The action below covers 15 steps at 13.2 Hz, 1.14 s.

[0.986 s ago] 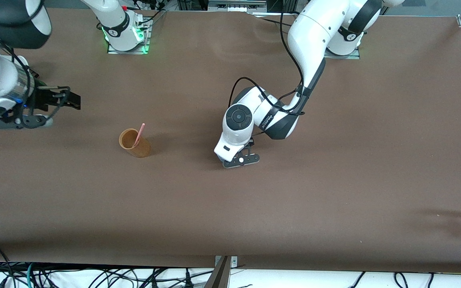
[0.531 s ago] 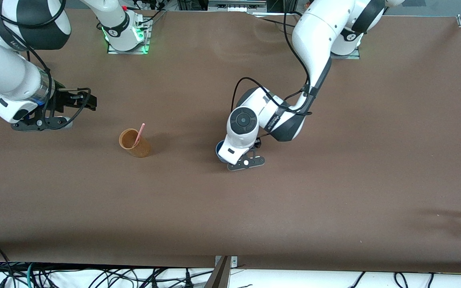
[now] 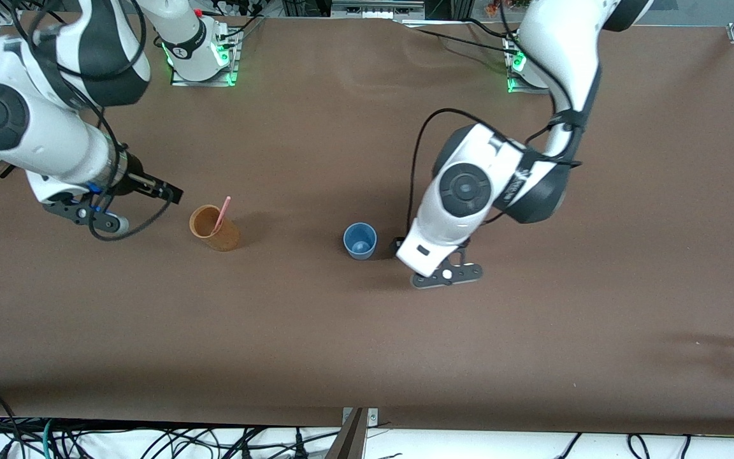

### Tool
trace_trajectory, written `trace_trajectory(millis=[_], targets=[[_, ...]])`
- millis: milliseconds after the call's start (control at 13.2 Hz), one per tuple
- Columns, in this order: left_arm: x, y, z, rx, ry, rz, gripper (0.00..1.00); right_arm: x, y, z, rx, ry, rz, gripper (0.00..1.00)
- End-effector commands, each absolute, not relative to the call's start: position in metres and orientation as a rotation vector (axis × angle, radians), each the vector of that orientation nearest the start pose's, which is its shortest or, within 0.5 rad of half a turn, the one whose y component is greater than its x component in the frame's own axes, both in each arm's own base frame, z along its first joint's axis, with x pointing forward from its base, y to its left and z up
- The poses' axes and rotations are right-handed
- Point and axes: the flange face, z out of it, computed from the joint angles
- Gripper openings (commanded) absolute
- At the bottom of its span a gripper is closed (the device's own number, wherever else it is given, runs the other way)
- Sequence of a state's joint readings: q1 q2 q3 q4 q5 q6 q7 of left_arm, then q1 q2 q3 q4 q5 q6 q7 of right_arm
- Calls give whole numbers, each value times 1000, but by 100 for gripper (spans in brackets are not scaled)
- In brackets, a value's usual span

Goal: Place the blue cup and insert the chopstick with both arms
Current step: 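Set down the blue cup while the right gripper reaches the chopstick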

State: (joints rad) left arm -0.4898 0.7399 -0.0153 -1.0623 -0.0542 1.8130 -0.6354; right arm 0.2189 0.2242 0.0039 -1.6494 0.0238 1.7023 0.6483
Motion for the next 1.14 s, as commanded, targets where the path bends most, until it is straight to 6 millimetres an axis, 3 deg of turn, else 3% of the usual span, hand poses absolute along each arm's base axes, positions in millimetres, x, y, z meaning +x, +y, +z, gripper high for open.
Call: trace_trajectory(millis=[0, 379, 607, 834, 1062], targets=[[669, -320, 449, -3227, -125, -16, 100, 600, 141, 443, -2998, 943, 337, 89], [682, -211, 508, -3219, -314, 7, 100, 588, 146, 385, -2812, 1247, 394, 84], [684, -143, 526, -3220, -184, 35, 100, 577, 142, 346, -2762, 1360, 373, 76], [676, -66, 552, -3220, -211, 31, 100, 568, 146, 332, -2625, 1432, 459, 60], [665, -11, 555, -3217, -188, 45, 100, 569, 145, 326, -2599, 1446, 411, 58]])
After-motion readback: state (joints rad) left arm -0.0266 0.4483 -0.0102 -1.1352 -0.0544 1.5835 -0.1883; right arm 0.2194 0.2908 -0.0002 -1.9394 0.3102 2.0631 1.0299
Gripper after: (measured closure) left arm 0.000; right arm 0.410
